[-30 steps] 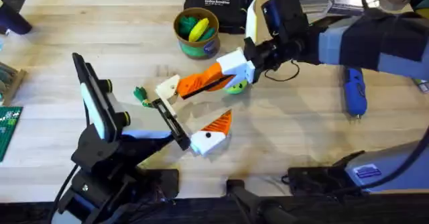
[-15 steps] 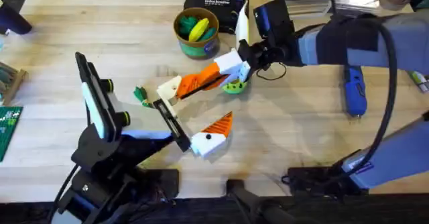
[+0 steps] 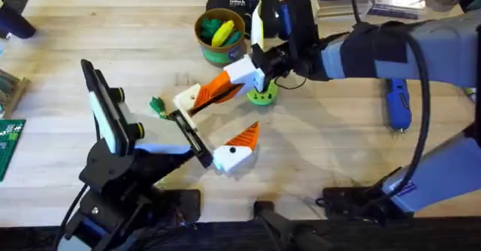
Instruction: Pick up the gripper from the table and insert it into the empty holder that is missing its gripper. Then pick up a screw, insert it into the mounting hole, and use the screwdriver to tighten it. Finally, clean up the table by picking up the vegetable and placing it into the bucket.
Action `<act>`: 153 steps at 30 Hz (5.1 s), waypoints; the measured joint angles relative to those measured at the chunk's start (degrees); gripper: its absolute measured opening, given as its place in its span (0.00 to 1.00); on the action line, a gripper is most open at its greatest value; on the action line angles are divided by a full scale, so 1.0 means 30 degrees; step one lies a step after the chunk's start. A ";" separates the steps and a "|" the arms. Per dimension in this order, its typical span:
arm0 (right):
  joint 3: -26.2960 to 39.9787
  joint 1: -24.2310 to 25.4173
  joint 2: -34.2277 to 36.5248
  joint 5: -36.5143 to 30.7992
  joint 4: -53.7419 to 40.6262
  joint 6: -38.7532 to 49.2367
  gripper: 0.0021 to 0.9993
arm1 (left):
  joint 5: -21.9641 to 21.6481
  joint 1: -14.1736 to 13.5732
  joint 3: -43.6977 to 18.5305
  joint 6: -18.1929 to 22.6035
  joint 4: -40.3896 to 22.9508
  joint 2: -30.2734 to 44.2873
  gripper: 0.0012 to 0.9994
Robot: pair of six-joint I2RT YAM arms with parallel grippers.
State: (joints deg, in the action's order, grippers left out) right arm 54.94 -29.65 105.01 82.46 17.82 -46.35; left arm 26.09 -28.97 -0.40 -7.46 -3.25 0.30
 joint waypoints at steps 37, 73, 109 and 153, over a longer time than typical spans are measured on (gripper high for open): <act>0.0058 -0.0211 0.0036 -0.1581 0.0525 -0.1457 0.15 | -0.0561 0.0036 -0.0007 -0.0670 -0.0051 0.0007 0.99; 0.0029 0.0195 0.0576 -0.2210 0.0503 -0.0984 0.99 | 0.1193 -0.0226 -0.0007 0.0248 0.0022 0.0005 0.99; 0.1763 -0.0960 -0.5849 -2.5777 -1.8781 0.8822 0.74 | 0.1447 -0.0226 -0.0007 0.0248 0.0022 0.0007 0.99; 0.2193 -0.0649 -0.3432 -2.9193 -1.8366 0.8153 0.01 | 0.1450 -0.0226 -0.0007 0.0248 0.0022 0.0000 0.99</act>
State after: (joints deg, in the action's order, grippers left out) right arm 61.52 -31.60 94.72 -5.12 -37.27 -21.89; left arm 30.44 -29.65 -0.43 -6.72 -3.18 0.30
